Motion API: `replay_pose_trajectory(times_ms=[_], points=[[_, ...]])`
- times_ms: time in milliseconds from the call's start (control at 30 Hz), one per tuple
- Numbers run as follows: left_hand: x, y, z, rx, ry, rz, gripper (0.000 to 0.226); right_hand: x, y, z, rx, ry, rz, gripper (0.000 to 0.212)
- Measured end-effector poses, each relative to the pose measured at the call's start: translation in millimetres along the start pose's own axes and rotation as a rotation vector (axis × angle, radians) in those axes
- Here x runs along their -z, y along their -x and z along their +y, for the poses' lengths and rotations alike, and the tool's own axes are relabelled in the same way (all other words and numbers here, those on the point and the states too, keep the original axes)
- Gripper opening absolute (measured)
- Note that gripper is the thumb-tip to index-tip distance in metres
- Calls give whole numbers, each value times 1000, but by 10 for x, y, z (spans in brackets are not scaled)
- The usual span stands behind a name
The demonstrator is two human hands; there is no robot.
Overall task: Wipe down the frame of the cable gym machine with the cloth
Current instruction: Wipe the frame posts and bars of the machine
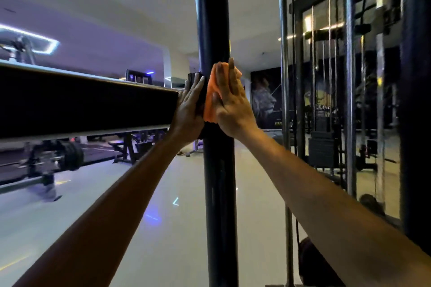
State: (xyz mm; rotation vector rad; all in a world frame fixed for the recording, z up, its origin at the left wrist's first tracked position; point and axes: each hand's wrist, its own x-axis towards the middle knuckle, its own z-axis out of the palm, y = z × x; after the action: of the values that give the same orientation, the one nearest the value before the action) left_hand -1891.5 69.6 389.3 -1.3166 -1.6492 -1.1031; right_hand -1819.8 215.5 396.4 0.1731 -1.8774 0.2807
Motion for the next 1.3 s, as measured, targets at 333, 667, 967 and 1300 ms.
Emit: replay_pose_trajectory(times_ms=[333, 667, 967, 1300], points=[[171, -310, 160, 207, 337, 17, 61, -4, 341, 10, 39, 32, -87, 78], [497, -719, 233, 446, 738, -53, 51, -286, 693, -64, -9, 117, 11, 72], [522, -714, 247, 469, 715, -49, 53, -195, 194, -184, -31, 116, 108, 69], [373, -623, 219, 372, 476, 62, 51, -151, 314, -104, -20, 143, 41, 74]])
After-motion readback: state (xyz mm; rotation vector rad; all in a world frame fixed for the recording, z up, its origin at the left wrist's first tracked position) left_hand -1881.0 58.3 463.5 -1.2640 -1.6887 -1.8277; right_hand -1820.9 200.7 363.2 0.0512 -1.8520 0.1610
